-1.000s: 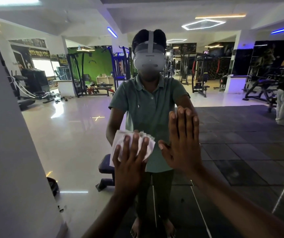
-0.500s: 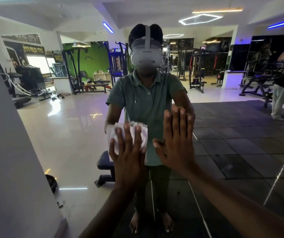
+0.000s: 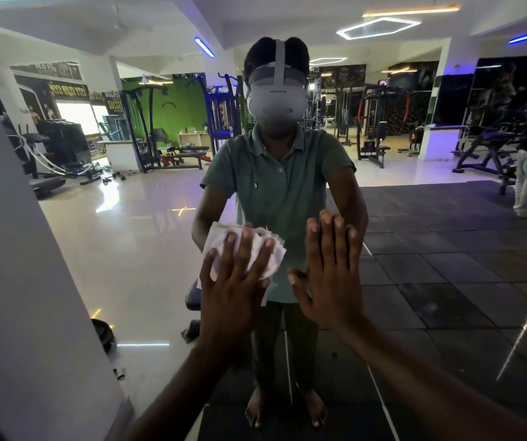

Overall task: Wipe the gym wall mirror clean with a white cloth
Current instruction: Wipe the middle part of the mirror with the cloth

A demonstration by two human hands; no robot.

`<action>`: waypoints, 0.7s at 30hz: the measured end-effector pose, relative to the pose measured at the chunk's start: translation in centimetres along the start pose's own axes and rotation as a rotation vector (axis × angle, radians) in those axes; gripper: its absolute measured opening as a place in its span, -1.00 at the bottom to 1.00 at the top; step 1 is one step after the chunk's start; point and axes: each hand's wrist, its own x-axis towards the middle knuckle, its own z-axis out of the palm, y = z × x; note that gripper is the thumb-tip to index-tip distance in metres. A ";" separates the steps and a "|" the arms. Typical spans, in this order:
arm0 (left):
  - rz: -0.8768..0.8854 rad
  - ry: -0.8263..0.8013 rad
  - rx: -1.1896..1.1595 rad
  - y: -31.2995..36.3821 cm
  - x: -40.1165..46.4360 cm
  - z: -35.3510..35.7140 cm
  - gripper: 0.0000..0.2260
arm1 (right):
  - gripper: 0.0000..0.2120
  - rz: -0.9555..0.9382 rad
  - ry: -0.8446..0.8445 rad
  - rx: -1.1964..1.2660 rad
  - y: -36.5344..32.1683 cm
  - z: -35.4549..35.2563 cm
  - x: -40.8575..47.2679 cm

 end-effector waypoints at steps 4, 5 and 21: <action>-0.131 0.057 -0.053 0.3 4.9 -2.5 -0.44 | -0.16 0.051 -0.009 -0.008 -0.9 0.3 -0.1; -0.171 0.063 -0.070 0.4 5.4 -2.7 -0.43 | -0.15 0.061 -0.009 -0.008 -1.0 0.3 -0.1; -0.110 0.140 -0.096 3.9 7.4 -2.0 -0.45 | -0.18 0.027 -0.010 -0.031 -0.9 0.2 -0.2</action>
